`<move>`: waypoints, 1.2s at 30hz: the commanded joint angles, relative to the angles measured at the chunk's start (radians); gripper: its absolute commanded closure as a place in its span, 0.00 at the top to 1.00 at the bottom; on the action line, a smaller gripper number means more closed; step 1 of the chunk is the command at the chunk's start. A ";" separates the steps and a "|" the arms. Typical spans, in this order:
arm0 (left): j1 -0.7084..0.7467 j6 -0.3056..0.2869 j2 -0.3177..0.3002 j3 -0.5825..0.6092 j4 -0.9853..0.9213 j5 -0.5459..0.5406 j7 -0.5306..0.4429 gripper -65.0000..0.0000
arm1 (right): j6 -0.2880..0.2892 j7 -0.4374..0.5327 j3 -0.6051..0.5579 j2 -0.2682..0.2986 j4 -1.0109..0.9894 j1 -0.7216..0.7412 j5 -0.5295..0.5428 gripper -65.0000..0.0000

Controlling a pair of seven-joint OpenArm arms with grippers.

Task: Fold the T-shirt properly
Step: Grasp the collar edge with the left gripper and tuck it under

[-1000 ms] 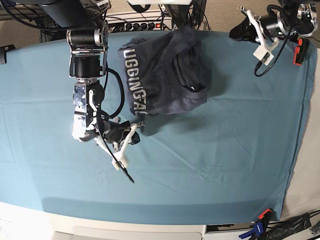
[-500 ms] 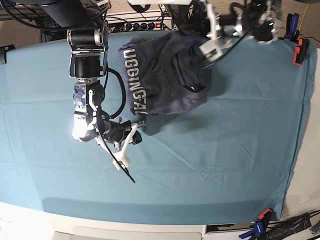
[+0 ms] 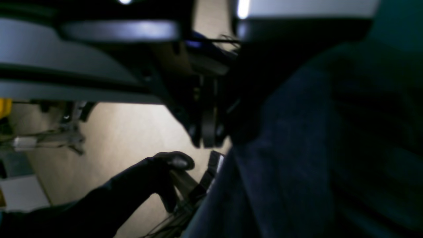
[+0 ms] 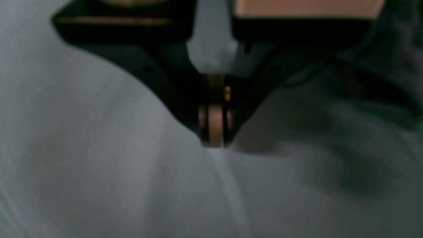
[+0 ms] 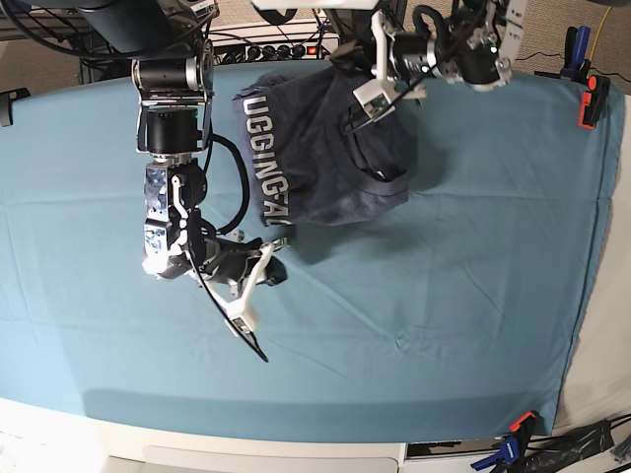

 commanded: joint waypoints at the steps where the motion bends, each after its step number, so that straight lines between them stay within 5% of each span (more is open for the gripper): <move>1: 0.005 -0.018 -0.002 0.014 0.016 -0.018 -0.019 0.00 | 0.014 0.014 0.001 -0.007 0.019 0.031 0.031 0.00; 7: 0.000 -0.011 -0.002 0.041 0.016 0.053 -0.082 0.00 | 0.021 0.015 0.000 -0.063 0.019 0.031 0.031 0.00; 13: 0.000 0.039 -0.002 0.042 0.015 0.224 -0.171 0.00 | 0.021 0.013 0.000 -0.106 0.019 0.031 0.029 0.00; 20: 0.000 0.099 -0.002 0.042 0.011 0.304 -0.192 0.00 | 0.021 -0.007 0.000 -0.124 0.019 0.031 0.030 0.00; 36: -0.118 0.170 -0.002 0.043 -0.119 0.300 -0.211 0.00 | 0.061 -0.026 0.000 -0.116 0.019 -0.050 0.033 0.00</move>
